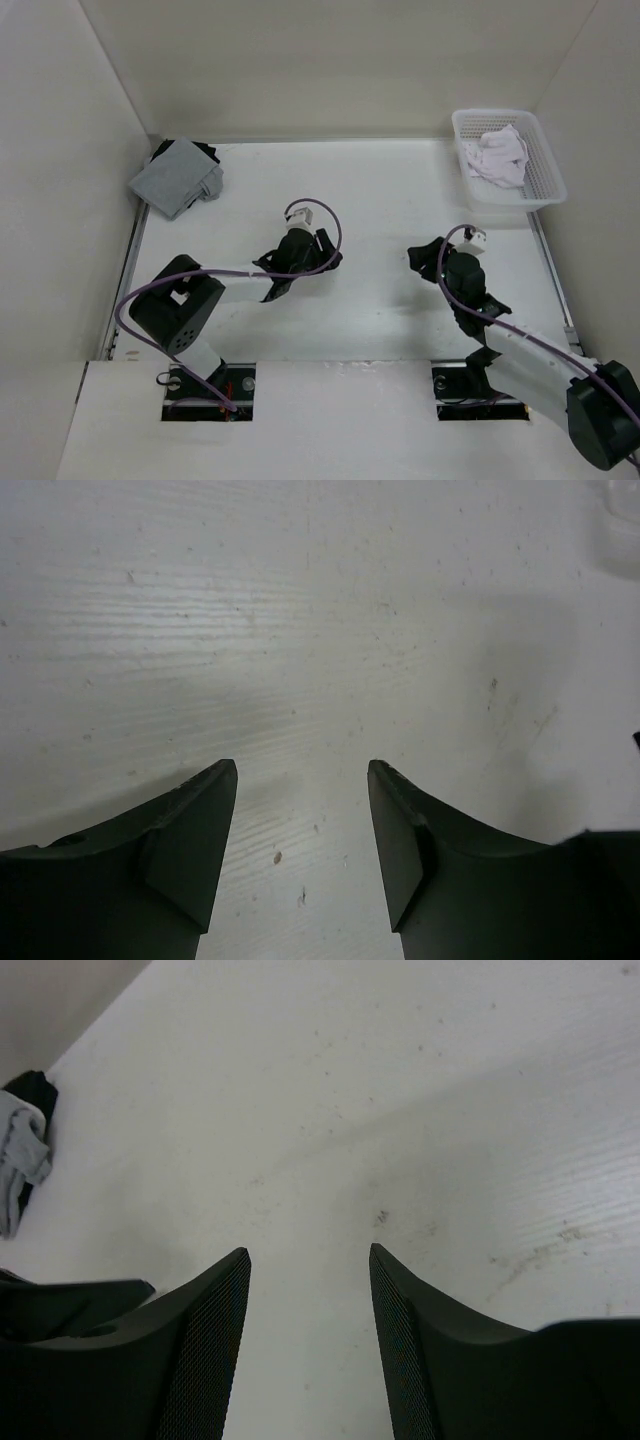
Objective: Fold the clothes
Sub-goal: Grab the tank top from the pile
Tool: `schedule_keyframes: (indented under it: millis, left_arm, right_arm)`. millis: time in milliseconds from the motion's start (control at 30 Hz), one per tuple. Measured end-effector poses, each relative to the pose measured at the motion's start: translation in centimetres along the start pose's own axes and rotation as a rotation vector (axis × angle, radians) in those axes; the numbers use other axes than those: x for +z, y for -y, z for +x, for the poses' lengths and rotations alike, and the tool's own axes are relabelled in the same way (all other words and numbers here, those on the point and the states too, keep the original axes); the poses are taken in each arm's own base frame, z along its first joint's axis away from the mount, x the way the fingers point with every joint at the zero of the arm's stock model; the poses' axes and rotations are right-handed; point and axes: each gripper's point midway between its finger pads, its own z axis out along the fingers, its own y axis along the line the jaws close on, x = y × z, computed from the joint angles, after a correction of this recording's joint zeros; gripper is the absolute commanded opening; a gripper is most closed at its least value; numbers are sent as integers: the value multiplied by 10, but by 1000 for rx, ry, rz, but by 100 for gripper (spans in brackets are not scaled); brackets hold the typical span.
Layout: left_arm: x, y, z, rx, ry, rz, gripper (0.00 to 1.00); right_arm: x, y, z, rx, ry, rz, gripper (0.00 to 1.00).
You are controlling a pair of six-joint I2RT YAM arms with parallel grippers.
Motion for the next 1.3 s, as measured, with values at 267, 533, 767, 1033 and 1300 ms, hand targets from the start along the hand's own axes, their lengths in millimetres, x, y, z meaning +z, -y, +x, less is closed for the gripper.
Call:
schedule_keyframes:
  millis: [267,533,767,1033,1300]
  left_arm:
    - [-8,24,16,69,-55,95,51]
    - [-20,68,29,175,-42,235,12]
    - [-22,71,33,207,-33,261,37]
    - [-18,67,27,197,-11,266,46]
    - [-17,61,16,143,5,281,46]
  right_arm:
    - [12,-53,-59,-2,86,-43,25]
    - [39,-48,-163,-3,239,97,0]
    - [104,41,-298,42,405,401,23]
    - [185,175,-349,8,330,684,60]
    - [269,259,-282,-21,95,731,58]
